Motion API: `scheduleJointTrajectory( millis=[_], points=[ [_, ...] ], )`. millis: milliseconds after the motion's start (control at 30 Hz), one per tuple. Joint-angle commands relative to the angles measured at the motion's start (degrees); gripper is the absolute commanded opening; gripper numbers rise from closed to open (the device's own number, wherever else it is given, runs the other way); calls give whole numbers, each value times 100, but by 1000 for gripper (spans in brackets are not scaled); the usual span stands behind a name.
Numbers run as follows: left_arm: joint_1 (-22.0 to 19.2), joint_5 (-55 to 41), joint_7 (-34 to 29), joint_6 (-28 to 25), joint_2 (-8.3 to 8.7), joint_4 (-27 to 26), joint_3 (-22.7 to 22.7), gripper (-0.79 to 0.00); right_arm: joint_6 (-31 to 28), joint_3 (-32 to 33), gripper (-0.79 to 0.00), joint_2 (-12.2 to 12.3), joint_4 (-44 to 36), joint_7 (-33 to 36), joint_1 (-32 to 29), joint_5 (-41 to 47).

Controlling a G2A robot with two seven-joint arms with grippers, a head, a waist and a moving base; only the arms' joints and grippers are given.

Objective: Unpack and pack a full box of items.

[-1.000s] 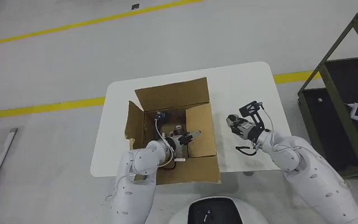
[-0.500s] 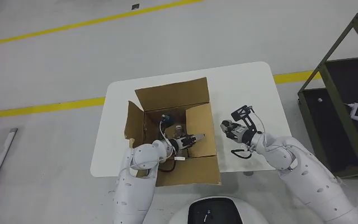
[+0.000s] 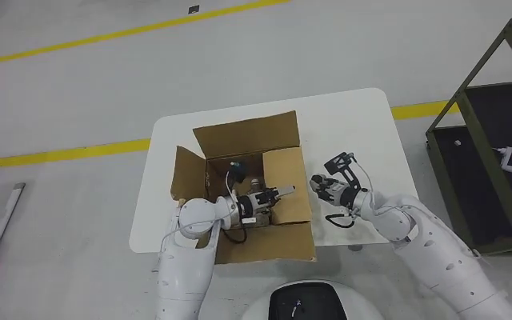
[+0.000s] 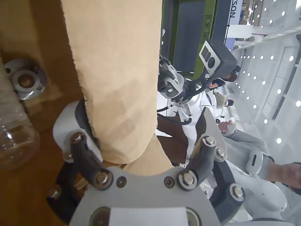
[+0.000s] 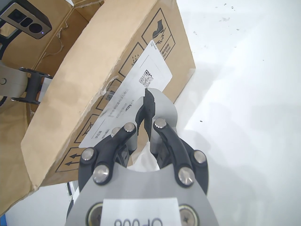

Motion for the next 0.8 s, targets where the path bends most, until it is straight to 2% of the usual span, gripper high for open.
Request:
scheduleJointTrajectory(
  millis=[0,33,167,433,667,733,767],
  points=[
    [-24,-35,-6,-35,15,-130,34,0,113,123,-785,14,-71,-79,-39,20],
    [-31,-105,-12,-38,20,-188,50,0,163,210,-653,25,-134,-116,-85,70],
    [-132,-38,-34,-129,40,-508,289,0,355,818,-548,108,-512,-209,-330,410],
    [-481,-11,74,-423,-6,-646,1158,0,361,2034,-542,269,-1196,163,-867,1459],
    [-736,-12,195,-650,-59,-512,1809,0,204,2573,-468,334,-1623,523,-1157,2234],
    [-793,25,193,-686,-63,-452,1932,0,102,2655,-406,358,-1614,709,-1158,2286],
    [-811,30,188,-701,-64,-420,1983,0,124,2662,-262,364,-1595,788,-1144,2320]
  ],
)
